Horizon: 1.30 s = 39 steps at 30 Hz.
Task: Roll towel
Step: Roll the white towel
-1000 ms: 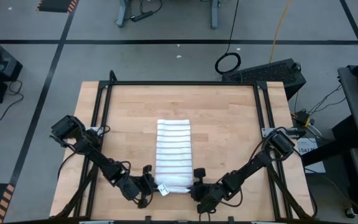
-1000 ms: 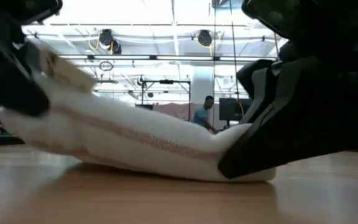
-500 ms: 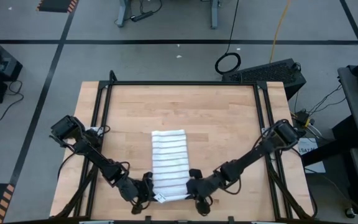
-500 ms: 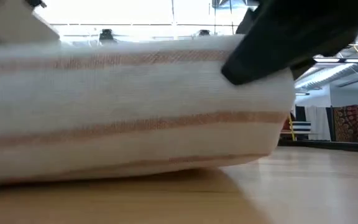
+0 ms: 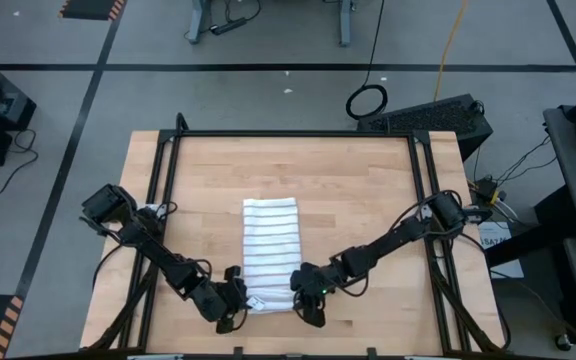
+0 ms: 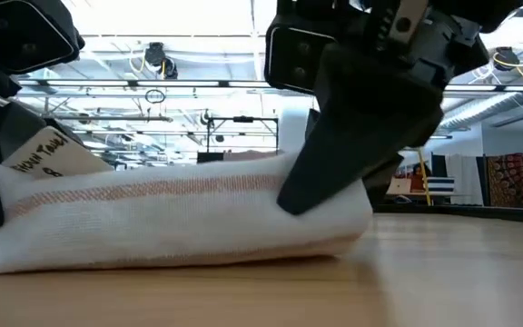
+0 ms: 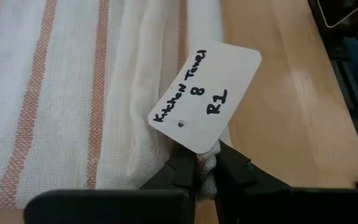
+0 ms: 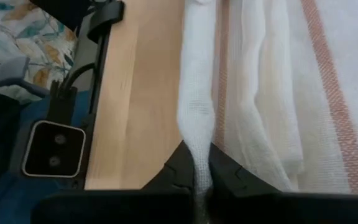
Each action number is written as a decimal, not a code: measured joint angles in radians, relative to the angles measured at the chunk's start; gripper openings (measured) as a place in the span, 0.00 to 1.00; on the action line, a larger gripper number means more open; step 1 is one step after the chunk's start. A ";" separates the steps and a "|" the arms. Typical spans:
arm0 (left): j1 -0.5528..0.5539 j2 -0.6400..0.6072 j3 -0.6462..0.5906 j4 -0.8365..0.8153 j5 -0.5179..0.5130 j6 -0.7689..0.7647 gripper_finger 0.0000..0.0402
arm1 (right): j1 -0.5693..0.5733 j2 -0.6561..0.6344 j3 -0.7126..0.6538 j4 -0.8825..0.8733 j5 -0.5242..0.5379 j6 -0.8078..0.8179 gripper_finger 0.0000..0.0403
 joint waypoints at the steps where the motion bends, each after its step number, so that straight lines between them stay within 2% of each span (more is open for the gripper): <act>1: 0.001 0.000 -0.001 0.008 0.000 0.000 0.09 | -0.001 0.000 0.000 0.002 -0.001 0.007 0.01; 8: -0.023 -0.035 -0.004 0.012 -0.001 -0.027 0.20 | -0.008 0.000 0.000 0.026 -0.046 0.027 0.01; 16: -0.085 -0.143 -0.005 -0.054 -0.067 -0.027 0.44 | -0.017 0.000 -0.001 0.024 -0.049 0.036 0.01; 18: -0.102 -0.177 -0.005 -0.055 -0.115 -0.022 0.49 | -0.018 0.000 -0.001 0.028 -0.045 0.043 0.01; 22: -0.139 -0.198 -0.004 0.051 -0.327 0.090 0.57 | -0.020 0.000 -0.001 0.029 -0.023 0.067 0.02; 24: -0.155 -0.181 -0.004 0.138 -0.379 0.167 0.60 | -0.022 0.000 -0.001 0.029 -0.020 0.069 0.02; 29: -0.172 -0.097 -0.003 0.257 -0.387 0.218 0.69 | -0.031 0.000 -0.001 0.031 -0.017 0.069 0.02; 39: -0.186 0.057 0.018 0.270 -0.410 0.212 0.72 | -0.045 0.000 -0.001 0.031 -0.012 0.073 0.02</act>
